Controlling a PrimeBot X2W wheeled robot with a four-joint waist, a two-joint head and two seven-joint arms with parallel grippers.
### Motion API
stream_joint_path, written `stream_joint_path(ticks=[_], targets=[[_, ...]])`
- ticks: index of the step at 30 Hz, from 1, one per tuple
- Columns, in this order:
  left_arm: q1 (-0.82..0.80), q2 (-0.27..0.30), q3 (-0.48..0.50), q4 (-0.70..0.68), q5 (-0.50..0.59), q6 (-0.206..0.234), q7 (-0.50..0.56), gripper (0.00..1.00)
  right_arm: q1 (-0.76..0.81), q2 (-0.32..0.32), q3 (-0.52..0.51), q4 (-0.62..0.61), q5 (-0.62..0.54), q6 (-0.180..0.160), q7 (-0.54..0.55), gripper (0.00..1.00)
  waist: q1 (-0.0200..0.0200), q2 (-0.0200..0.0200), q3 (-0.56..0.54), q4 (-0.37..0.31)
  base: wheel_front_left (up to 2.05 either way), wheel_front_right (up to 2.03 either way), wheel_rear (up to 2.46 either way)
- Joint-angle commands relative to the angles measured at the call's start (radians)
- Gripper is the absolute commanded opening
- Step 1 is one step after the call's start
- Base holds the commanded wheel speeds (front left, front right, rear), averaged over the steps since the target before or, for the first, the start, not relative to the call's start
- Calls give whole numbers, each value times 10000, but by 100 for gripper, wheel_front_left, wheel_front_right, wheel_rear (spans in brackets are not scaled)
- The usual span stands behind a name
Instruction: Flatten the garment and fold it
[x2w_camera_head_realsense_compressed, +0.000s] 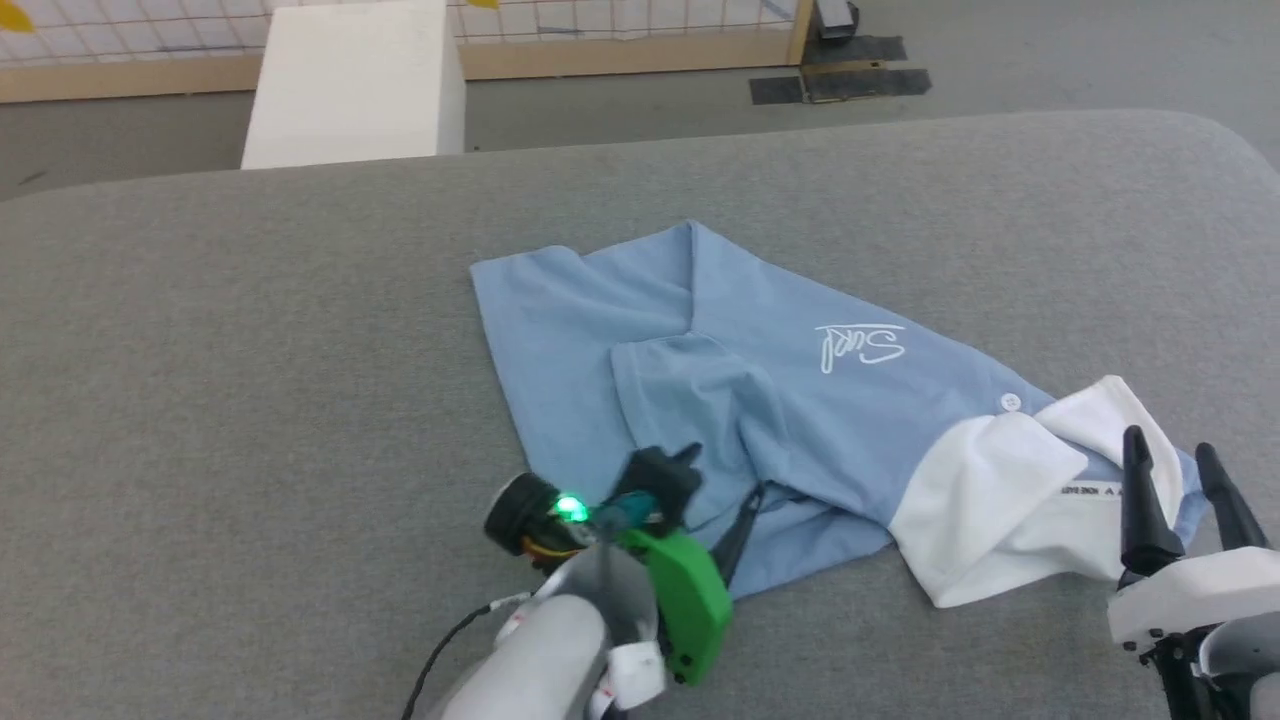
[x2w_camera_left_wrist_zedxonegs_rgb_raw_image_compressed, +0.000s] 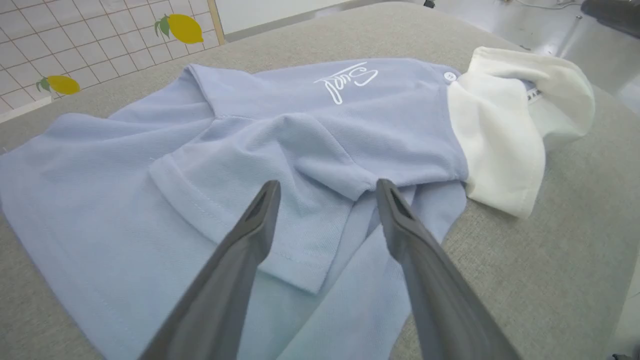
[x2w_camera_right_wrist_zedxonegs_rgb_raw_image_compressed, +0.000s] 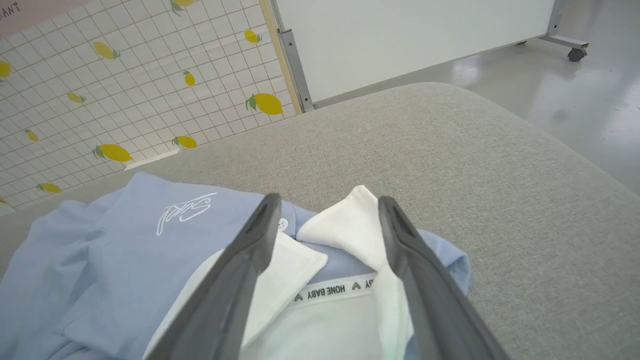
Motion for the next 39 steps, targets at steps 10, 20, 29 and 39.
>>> stream_joint_path(ticks=[10, 20, 29, 39], targets=[[-1649, 17, -954, 1673, 831, 80, 1871, 100, -137, 2, 784, 188, 500, -15, -352, 100, 0, 0, 346, -1071, 0, 0, 0], [-2203, 9, -906, 1901, -185, 488, 1290, 0, -276, 3, 1162, 326, 699, -15, -587, 100, 0, 0, 545, -1281, 0, 0, 0], [-1857, 157, 116, 1260, -1877, 1429, -1179, 0, -178, 3, 1028, 139, 712, -15, -517, 100, 0, 0, 103, -267, 0, 0, 0], [769, 2204, 2769, -1606, -2712, 3354, -2193, 0, 25, 3, 982, -277, 707, -15, -218, 100, 0, 0, -68, 777, 0, 0, 0]])
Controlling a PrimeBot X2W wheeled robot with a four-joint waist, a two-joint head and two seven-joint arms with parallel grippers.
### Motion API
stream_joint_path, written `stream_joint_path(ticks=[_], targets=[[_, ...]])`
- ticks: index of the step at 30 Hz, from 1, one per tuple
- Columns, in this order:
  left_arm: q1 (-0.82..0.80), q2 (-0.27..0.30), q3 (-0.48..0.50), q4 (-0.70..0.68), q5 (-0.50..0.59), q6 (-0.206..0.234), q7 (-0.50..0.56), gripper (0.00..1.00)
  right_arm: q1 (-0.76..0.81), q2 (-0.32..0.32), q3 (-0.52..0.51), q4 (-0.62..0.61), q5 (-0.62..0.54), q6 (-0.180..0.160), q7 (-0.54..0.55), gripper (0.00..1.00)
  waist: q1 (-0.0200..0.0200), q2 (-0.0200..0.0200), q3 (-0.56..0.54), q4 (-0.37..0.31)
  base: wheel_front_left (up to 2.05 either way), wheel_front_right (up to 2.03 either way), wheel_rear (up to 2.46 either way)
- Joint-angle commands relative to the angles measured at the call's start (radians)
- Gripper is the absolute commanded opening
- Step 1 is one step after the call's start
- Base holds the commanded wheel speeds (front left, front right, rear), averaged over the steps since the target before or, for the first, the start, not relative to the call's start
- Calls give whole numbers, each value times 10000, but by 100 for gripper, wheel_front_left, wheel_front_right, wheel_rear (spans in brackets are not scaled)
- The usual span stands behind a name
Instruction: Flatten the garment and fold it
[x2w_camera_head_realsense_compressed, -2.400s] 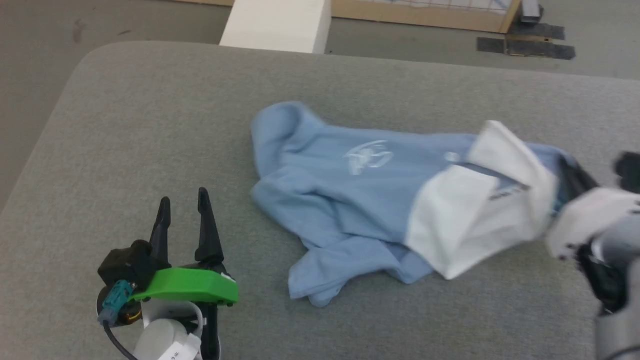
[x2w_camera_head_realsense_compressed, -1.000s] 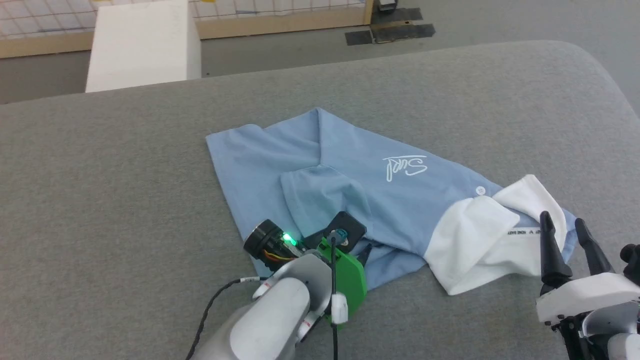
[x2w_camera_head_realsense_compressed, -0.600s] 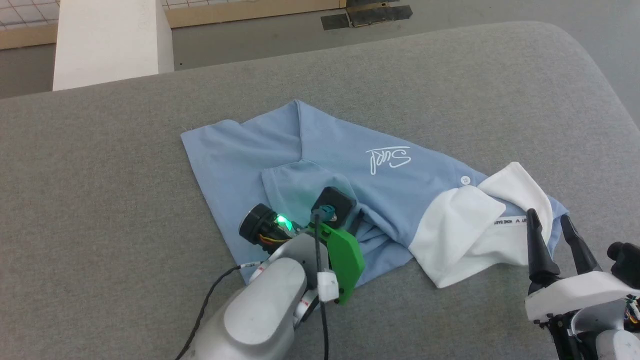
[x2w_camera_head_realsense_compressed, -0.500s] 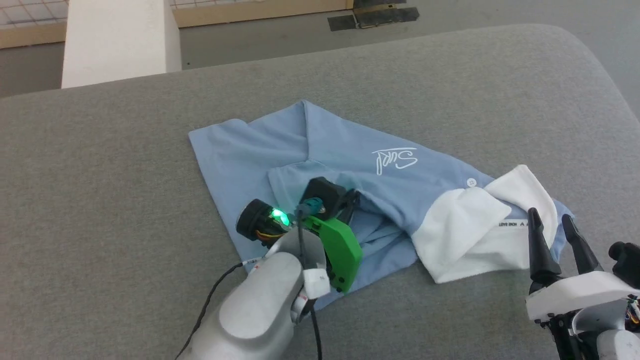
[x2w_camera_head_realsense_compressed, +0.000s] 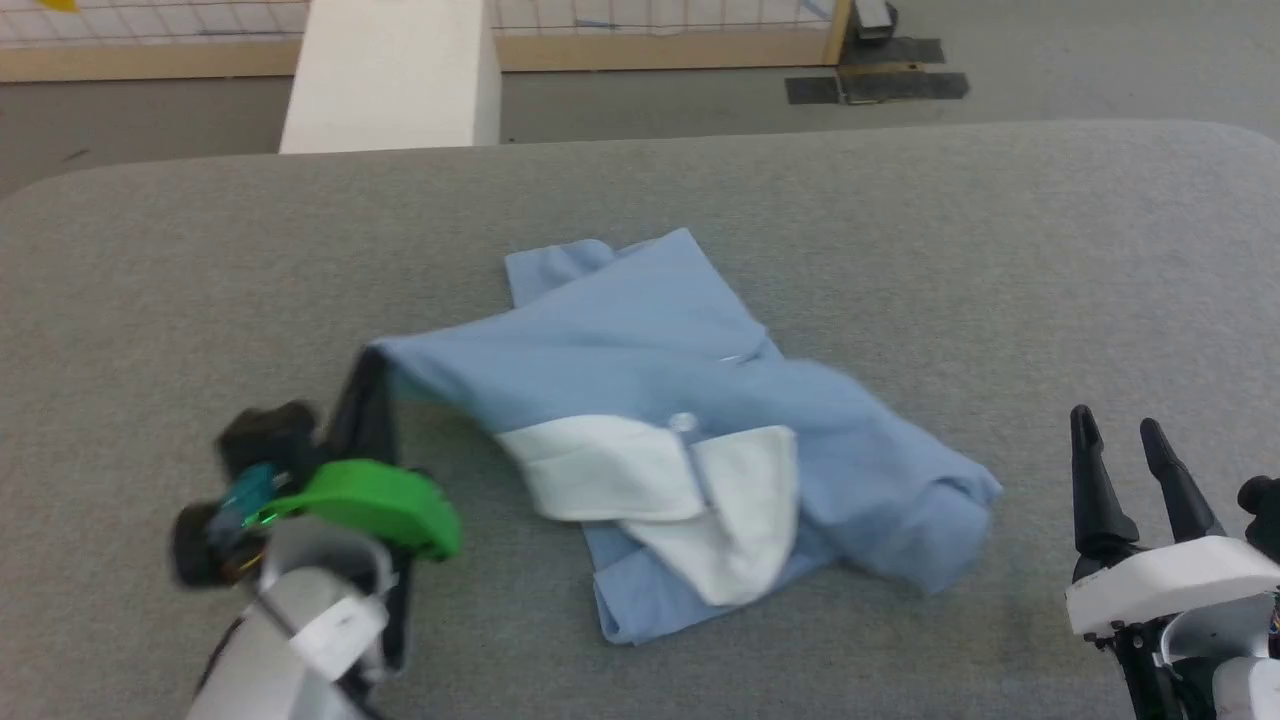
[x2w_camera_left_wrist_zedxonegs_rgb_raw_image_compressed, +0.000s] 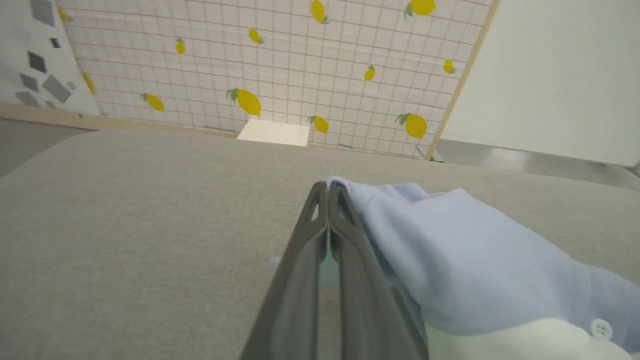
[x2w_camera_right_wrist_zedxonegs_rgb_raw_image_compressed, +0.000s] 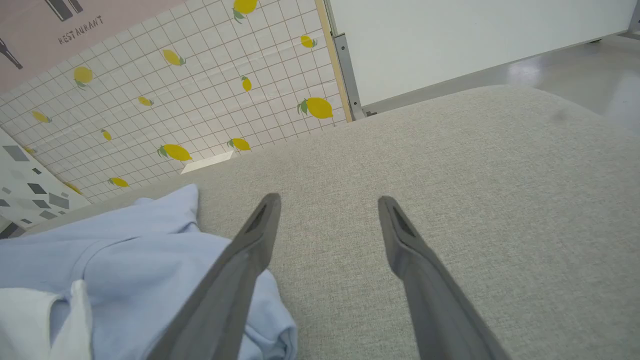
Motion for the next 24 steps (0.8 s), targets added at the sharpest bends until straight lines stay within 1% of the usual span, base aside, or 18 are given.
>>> stream_joint_path(ticks=[1, 2, 5, 7, 9, 10, 11, 12, 13, 16, 18, 21, 24], targets=[[559, 300, 383, -325, -214, 326, -22, 0, 98, 5, 35, -79, 55, -15, 53, 100, -1, 0, -98, 408, 0, 0, 0], [848, 485, 598, -458, -253, 513, 12, 0, 106, 5, 51, -95, 59, -15, 82, 100, -1, 0, -89, 454, 0, 0, 0], [1793, 906, 1318, -705, -402, 1252, 149, 0, 98, 5, 115, -116, 74, -15, 194, 100, -1, 0, -65, 543, 0, 0, 0], [2264, 1034, 1603, -658, -503, 1608, 317, 0, 97, 5, 168, -107, 101, -15, 320, 100, -1, 0, -58, 581, 0, 0, 0], [2649, 959, 1710, -574, -732, 1791, 605, 0, 113, 5, 220, -101, 114, -15, 471, 100, -1, 0, -45, 610, 0, 0, 0], [2769, 886, 1716, -515, -888, 1762, 735, 0, 125, 5, 239, -97, 123, -15, 548, 100, -1, 0, -39, 617, 0, 0, 0], [2859, 795, 1736, -474, -1061, 1690, 795, 48, 149, 5, 273, -83, 127, -15, 681, 100, -1, 0, -37, 627, 0, 0, 0], [2911, 712, 1752, -444, -1185, 1624, 796, 89, 176, 5, 327, -79, 135, -15, 816, 100, -1, 0, -37, 636, 0, 0, 0], [2958, 610, 1748, -405, -1331, 1508, 787, 100, 206, 5, 378, -99, 171, -15, 964, 100, -1, 0, -37, 650, 0, 0, 0], [2964, 326, 1930, -434, -1604, 1248, 259, 100, 364, 5, 700, -165, 544, -15, 1670, 100, -1, 0, -44, 707, 0, 0, 0], [2946, 258, 1994, -510, -1484, 1082, -239, 100, 506, 5, 1062, -342, 841, -15, 2313, 100, -1, 0, -51, 761, 0, 0, 0], [2823, 89, 2168, -833, -913, 885, -680, 100, 734, 5, 1592, -731, 1355, -15, 3136, 100, -1, 0, -48, 881, 0, 0, 0], [2703, -235, 2489, -1531, -19, 635, -734, 100, 985, 5, 2151, -956, 1912, -15, 3932, 100, -1, 0, -35, 1030, 0, 0, 0]])
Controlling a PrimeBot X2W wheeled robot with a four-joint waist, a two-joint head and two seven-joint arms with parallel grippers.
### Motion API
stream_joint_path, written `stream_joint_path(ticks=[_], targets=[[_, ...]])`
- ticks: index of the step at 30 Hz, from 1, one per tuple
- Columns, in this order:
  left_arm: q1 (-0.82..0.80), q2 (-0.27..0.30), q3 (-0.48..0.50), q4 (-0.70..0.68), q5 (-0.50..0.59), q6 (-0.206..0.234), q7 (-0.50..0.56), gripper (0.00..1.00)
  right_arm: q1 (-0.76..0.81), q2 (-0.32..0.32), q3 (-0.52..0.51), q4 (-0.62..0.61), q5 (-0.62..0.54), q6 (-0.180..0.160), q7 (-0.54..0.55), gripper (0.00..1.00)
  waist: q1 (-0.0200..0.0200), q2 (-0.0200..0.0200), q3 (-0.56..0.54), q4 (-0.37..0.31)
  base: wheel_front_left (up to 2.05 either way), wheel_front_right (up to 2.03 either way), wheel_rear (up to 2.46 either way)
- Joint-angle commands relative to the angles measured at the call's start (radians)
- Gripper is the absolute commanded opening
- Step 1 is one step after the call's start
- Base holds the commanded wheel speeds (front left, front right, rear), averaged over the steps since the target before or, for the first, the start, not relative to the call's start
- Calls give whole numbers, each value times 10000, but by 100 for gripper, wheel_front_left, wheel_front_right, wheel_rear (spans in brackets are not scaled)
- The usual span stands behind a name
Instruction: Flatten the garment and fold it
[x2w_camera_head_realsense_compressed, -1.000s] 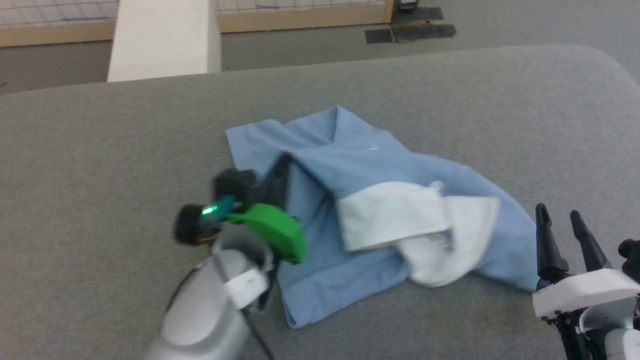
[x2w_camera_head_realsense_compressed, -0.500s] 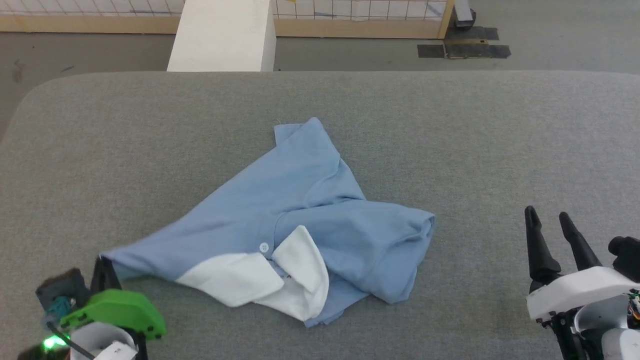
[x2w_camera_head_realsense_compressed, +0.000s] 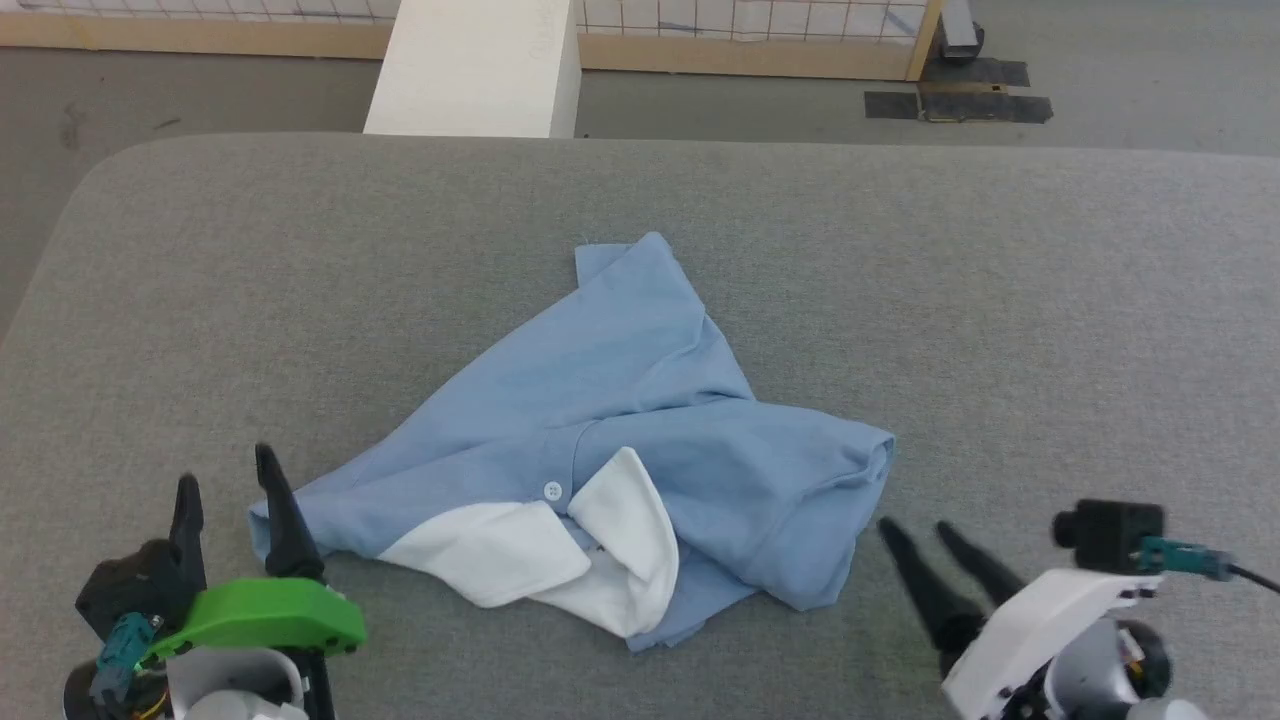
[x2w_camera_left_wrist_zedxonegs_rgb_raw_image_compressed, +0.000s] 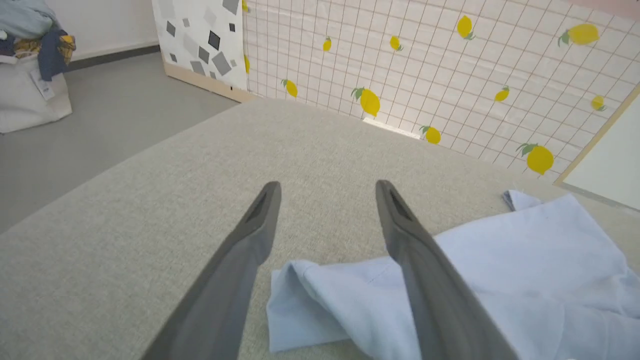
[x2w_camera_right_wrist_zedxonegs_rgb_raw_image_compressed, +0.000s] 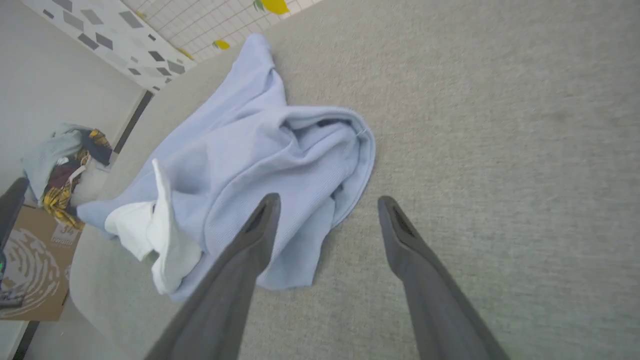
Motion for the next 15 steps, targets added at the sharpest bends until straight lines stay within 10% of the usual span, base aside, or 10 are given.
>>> stream_joint_path(ticks=[1, 11, 12, 15], targets=[[-156, -413, 294, -541, 755, -320, -72, 100, 214, 7, 336, -146, 348, -13, 483, 100, 0, 0, 50, 190, 0, 0, 0], [-313, -1722, 870, -958, 2221, -1767, -76, 100, -494, 7, 910, 709, -349, -13, 1627, 100, 0, 0, 444, 844, 0, 0, 0], [-342, -1778, 897, -905, 2272, -1862, -76, 100, -629, 7, 935, 859, -282, -13, 1679, 90, 0, 0, 477, 905, 0, 0, 0], [-394, -1870, 978, -757, 2315, -2023, -77, 100, -1010, 7, 1080, 1035, -208, -13, 1479, 0, 0, 0, 529, 1010, 0, 0, 0]])
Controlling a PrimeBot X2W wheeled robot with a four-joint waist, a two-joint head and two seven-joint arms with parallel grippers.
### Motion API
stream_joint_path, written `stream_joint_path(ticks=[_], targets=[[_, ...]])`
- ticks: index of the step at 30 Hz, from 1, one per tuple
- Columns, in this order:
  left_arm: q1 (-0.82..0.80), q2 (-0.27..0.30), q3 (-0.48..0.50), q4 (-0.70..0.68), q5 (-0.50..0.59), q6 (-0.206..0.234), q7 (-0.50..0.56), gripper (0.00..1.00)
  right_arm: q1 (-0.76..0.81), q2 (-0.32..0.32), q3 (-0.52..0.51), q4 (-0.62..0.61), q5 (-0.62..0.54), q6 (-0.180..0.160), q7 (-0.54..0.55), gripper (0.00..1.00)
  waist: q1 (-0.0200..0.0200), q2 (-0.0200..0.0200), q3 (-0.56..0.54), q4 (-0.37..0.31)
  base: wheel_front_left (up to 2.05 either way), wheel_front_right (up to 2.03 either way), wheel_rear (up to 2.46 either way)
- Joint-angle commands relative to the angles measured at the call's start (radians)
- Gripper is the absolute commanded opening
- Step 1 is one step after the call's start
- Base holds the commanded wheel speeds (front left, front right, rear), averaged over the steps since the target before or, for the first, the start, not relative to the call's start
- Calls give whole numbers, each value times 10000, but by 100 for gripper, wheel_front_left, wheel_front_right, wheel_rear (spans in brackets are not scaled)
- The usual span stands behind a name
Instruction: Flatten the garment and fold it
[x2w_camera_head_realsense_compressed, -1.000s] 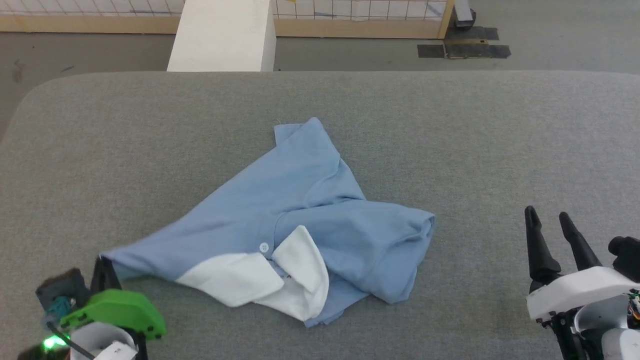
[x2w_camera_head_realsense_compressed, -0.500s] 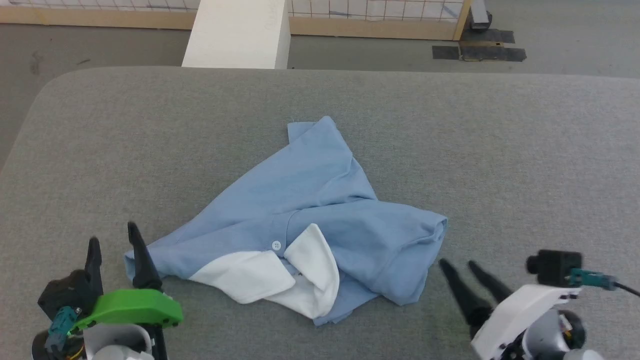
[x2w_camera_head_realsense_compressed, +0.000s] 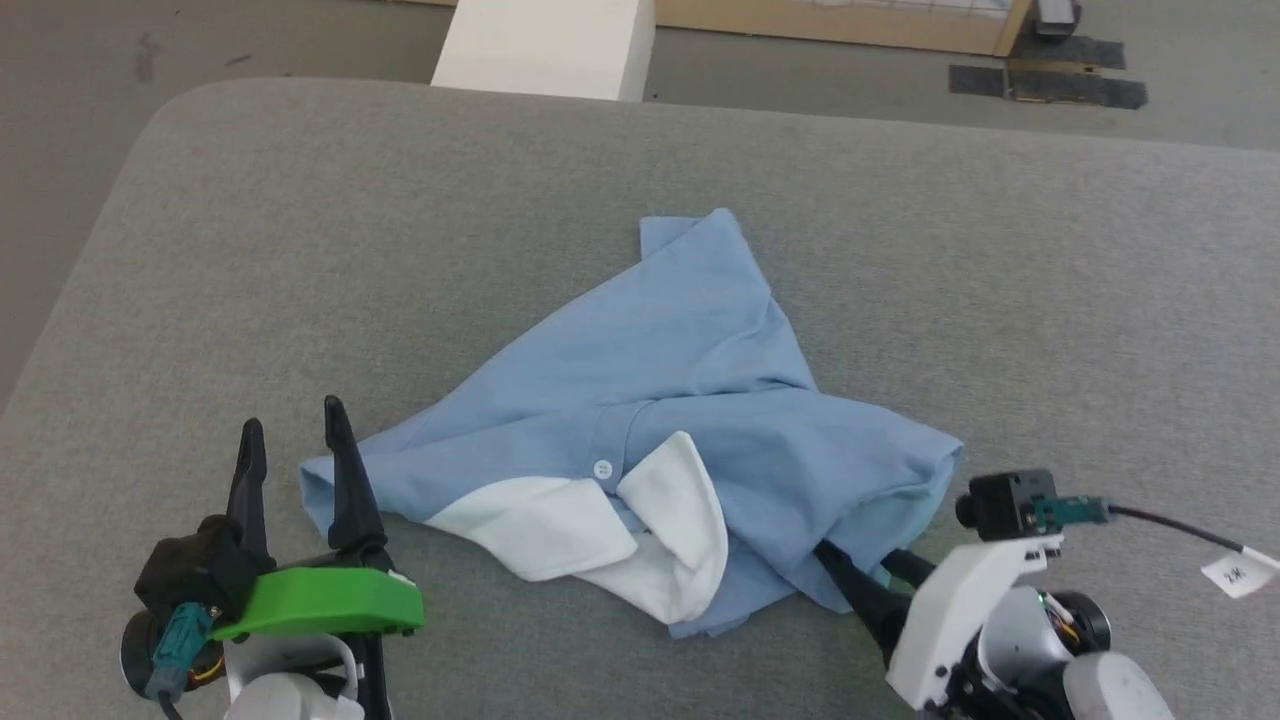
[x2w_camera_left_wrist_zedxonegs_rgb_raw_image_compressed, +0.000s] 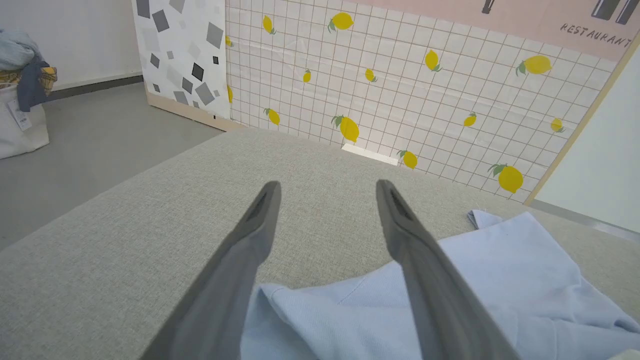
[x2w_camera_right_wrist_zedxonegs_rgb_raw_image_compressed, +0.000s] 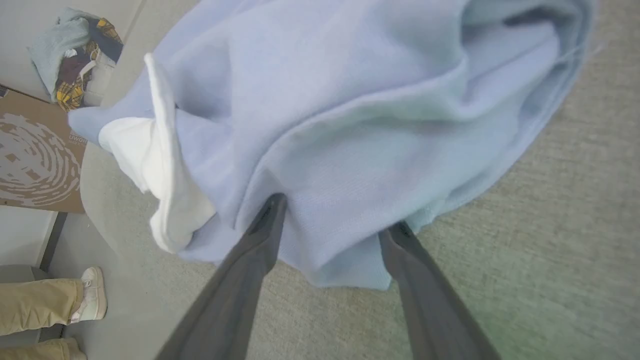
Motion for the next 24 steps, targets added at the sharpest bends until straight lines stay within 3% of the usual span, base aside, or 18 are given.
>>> stream_joint_path(ticks=[1, 6, 13, 19, 24], targets=[[-199, -46, 60, 71, 56, -77, -46, 100, -241, 5, 52, 57, 97, -13, -141, 0, 0, 0, 92, 114, 0, 0, 0], [-174, -78, 200, 285, 12, -130, -46, 100, -471, 5, -556, -116, -294, -13, -515, 0, 0, 0, -11, -19, 0, 0, 0], [-123, -83, 213, 453, -79, -148, -47, 100, -802, -416, -2889, -1842, -3106, -13, -502, 0, 0, 0, -236, -503, 0, 0, 0], [-153, -84, 45, 615, -140, -215, -47, 100, -484, -726, -4820, -2792, -4155, -13, 304, 0, 0, 0, -321, -830, 0, 0, 0], [-188, -84, -154, 796, -176, -255, -47, 100, 141, -527, -6222, -2254, -4512, -13, 1181, 0, 0, 0, -320, -1016, 0, 0, 0]])
